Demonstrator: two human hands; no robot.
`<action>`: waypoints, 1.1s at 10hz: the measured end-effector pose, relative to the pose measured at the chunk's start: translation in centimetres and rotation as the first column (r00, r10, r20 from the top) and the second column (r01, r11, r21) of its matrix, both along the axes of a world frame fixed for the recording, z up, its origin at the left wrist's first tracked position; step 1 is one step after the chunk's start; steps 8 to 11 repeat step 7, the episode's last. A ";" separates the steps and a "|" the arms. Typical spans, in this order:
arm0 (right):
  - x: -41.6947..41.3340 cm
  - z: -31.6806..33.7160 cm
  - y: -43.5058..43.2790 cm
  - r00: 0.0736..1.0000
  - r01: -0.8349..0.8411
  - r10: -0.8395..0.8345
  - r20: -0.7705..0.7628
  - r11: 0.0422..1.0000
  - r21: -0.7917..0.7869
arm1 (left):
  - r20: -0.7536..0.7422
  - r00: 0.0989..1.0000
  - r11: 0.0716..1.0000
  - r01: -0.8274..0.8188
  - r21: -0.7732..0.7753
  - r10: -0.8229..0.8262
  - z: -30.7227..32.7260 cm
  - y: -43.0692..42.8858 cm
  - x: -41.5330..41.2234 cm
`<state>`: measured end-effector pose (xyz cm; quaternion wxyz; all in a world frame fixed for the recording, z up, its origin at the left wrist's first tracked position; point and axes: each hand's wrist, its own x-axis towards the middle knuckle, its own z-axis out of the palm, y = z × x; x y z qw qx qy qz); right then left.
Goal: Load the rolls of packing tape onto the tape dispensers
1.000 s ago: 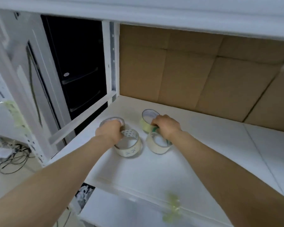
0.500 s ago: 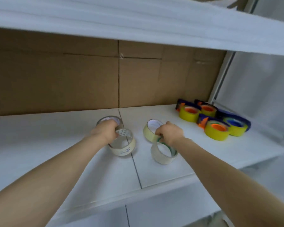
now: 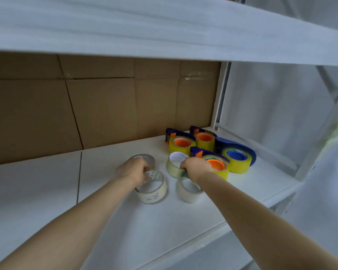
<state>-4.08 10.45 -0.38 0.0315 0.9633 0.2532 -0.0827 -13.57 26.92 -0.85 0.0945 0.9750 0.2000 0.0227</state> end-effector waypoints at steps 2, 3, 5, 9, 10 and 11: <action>4.4 -0.1 1.2 0.997 -0.071 0.069 0.046 0.997 0.039 | -0.022 0.999 0.998 -0.037 -0.045 0.036 -0.8 -0.6 4.3; 5.8 -0.4 2.5 0.996 -0.092 0.093 -0.018 0.995 0.047 | 0.002 0.997 0.995 -0.081 -0.054 0.081 -1.0 -1.1 5.1; 6.3 -0.9 1.7 0.937 -0.340 0.339 -0.082 0.940 0.005 | 0.011 0.985 0.979 -0.167 -0.114 0.170 -2.6 -2.4 5.5; 5.8 0.2 -2.9 0.868 -0.483 0.496 -0.008 0.849 0.213 | 0.247 0.933 0.964 -0.238 -0.122 0.262 -1.3 -6.5 3.0; 5.8 0.2 -2.9 0.868 -0.483 0.496 -0.008 0.849 0.213 | 0.247 0.933 0.964 -0.238 -0.122 0.262 -1.3 -6.5 3.0; 5.8 0.2 -2.9 0.868 -0.483 0.496 -0.008 0.849 0.213 | 0.247 0.933 0.964 -0.238 -0.122 0.262 -1.3 -6.5 3.0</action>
